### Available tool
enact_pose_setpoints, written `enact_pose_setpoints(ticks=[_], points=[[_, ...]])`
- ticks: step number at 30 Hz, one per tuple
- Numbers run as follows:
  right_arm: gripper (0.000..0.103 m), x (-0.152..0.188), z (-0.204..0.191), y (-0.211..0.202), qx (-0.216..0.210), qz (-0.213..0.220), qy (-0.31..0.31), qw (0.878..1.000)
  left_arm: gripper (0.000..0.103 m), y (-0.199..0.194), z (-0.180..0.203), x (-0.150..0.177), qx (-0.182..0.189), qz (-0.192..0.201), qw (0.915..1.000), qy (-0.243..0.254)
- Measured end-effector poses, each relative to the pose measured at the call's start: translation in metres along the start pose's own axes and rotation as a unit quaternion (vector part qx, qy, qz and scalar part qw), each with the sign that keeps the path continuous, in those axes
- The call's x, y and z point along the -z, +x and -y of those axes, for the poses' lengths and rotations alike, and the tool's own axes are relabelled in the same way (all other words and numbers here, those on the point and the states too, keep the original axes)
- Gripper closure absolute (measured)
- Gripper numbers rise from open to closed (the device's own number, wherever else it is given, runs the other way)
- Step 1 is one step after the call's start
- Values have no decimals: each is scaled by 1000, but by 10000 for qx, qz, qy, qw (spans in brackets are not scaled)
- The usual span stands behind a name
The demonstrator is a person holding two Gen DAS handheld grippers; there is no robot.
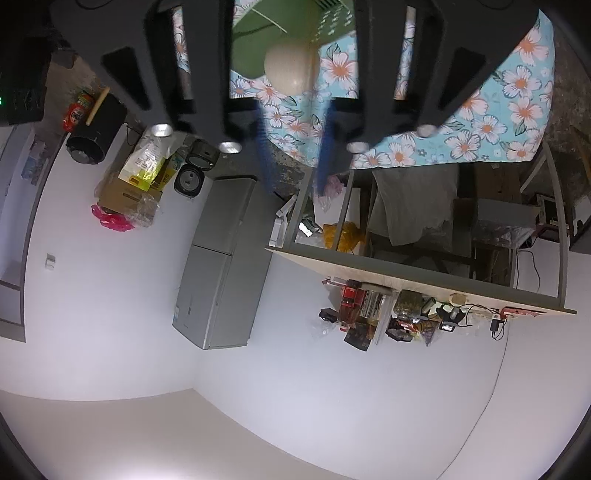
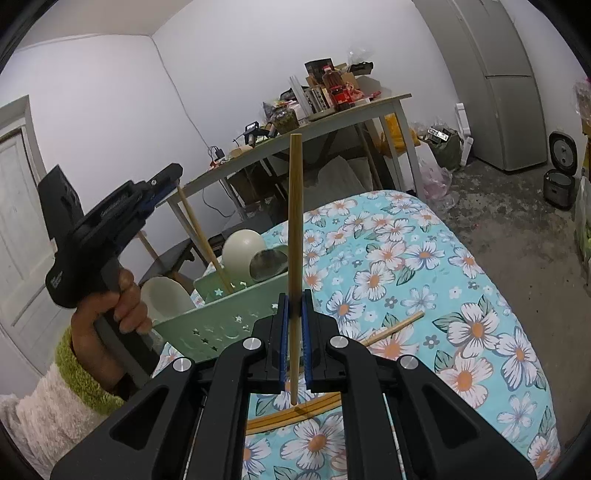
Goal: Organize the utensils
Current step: 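Lower both held chopsticks into the green holder and open both grippers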
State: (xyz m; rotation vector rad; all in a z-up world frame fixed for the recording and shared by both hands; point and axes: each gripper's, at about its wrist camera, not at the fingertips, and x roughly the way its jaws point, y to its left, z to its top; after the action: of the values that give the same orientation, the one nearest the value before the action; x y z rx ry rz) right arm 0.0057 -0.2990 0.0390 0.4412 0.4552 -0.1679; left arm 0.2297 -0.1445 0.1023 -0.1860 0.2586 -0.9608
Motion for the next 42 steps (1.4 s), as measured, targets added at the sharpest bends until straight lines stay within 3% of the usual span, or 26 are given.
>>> enact_pose_setpoints(ticks=[9, 14, 23, 30, 34, 38, 42], points=[[96, -19, -16, -28, -134, 398, -276, 9987, 58, -43, 8, 0, 71, -250, 9997, -15], [96, -43, -40, -50, -485, 814, -621, 9936, 41, -79, 14, 6, 125, -478, 9988, 43], [96, -75, -87, -29, -818, 1141, -1262, 9820, 24, -134, 8, 61, 63, -1415, 9899, 58], [96, -68, -113, 36, -462, 810, -1807, 9791, 22, -152, -2, 109, -225, -1910, 9813, -80], [96, -49, -116, 80, -279, 186, -1970, 9798, 20, -149, -7, 126, -267, -2162, 9759, -146], [94, -40, -115, 88, -271, -126, -1925, 9808, 20, -146, -6, 135, -247, -2224, 9746, -99], [78, -45, -111, 72, -297, -37, -1861, 9821, 20, -140, -8, 140, -182, -2261, 9739, -124]])
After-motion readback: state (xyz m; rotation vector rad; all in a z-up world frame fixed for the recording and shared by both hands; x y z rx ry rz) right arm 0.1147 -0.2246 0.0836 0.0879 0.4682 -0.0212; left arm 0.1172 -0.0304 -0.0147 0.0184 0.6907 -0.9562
